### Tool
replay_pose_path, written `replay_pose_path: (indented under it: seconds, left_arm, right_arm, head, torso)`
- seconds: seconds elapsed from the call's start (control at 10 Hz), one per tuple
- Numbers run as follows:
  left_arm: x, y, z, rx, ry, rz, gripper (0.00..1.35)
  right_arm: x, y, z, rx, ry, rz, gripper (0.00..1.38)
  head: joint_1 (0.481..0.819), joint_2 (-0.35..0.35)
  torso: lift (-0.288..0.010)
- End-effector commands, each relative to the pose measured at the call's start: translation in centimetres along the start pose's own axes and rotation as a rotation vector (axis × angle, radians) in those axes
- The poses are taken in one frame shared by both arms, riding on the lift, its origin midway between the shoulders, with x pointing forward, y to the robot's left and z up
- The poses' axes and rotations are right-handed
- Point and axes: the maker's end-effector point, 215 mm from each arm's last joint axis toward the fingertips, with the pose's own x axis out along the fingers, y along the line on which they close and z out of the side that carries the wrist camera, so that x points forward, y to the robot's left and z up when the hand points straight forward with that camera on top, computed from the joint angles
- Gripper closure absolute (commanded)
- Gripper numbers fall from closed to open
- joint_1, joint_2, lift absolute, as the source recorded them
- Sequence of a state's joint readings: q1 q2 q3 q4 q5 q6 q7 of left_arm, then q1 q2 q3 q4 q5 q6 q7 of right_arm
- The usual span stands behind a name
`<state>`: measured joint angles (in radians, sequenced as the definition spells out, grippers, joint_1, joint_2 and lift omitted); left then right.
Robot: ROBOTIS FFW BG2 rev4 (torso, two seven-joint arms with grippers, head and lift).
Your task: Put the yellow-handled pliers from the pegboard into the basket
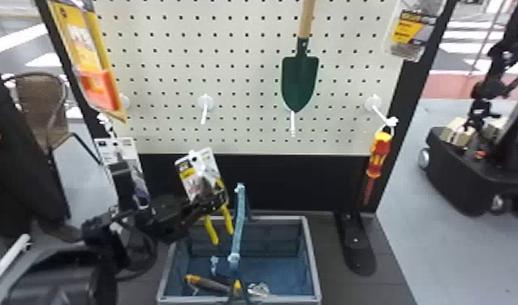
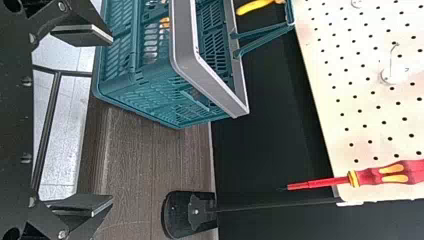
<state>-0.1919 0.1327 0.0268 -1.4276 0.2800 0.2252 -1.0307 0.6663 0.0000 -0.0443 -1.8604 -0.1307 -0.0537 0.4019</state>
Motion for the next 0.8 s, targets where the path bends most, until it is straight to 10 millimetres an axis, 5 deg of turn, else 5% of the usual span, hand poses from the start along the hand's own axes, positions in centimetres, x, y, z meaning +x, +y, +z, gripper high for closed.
replay_pose_path:
  seconds: [0.0,0.7]
  left_arm:
    - [-0.9,-0.7,-1.9,-0.045,-0.017,0.014,1.2]
    - [-0.1,-3.7,-5.3,-0.125,-0.006,-0.02,1.18]
  right_arm:
    - [0.0,0.0,0.1,0.001,-0.002,0.0,0.18]
    - [-0.1,0.0,-0.1,0.006,0.001,-0.001,0.18]
  head:
    - [0.549,0.0]
    - [0.549,0.0]
  torso:
    - [-0.1]
    - [-0.1]
